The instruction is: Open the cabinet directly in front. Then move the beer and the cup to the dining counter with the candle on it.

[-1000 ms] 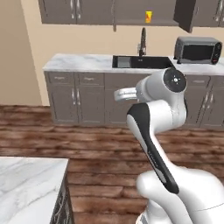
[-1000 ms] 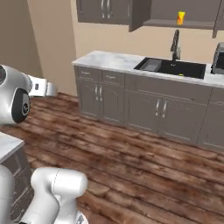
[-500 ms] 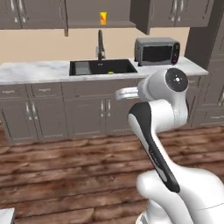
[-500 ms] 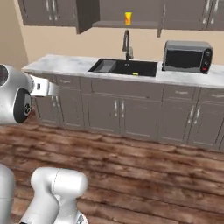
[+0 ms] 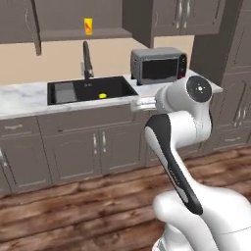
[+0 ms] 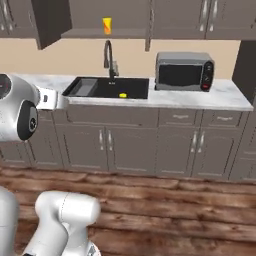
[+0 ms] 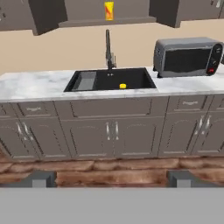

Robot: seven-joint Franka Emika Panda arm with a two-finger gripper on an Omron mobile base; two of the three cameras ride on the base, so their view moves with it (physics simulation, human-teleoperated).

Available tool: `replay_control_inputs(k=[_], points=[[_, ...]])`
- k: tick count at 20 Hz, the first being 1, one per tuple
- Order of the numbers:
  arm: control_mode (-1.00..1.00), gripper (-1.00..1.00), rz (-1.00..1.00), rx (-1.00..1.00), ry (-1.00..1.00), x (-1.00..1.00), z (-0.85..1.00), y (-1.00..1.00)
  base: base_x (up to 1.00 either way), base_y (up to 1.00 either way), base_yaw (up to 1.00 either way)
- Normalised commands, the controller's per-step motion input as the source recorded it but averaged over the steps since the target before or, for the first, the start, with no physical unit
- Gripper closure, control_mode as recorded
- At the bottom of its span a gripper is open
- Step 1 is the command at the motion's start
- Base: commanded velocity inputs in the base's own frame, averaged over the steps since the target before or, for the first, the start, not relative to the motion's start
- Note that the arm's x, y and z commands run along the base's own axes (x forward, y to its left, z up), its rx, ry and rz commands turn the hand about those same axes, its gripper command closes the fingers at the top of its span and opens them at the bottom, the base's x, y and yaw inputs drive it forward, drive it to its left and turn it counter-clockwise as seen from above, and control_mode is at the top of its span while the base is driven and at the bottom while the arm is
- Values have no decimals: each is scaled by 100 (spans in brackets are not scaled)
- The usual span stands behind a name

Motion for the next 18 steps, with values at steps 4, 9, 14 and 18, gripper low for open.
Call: replay_control_inputs(k=[4, 9, 14, 18], points=[[100, -100, 0, 0, 0, 0, 0, 0, 100, 1, -24], [100, -100, 0, 0, 0, 0, 0, 0, 100, 13, -21], [100, -100, 0, 0, 0, 0, 0, 0, 99, 33, -13], [100, -100, 0, 0, 0, 0, 0, 0, 73, 52, -3]])
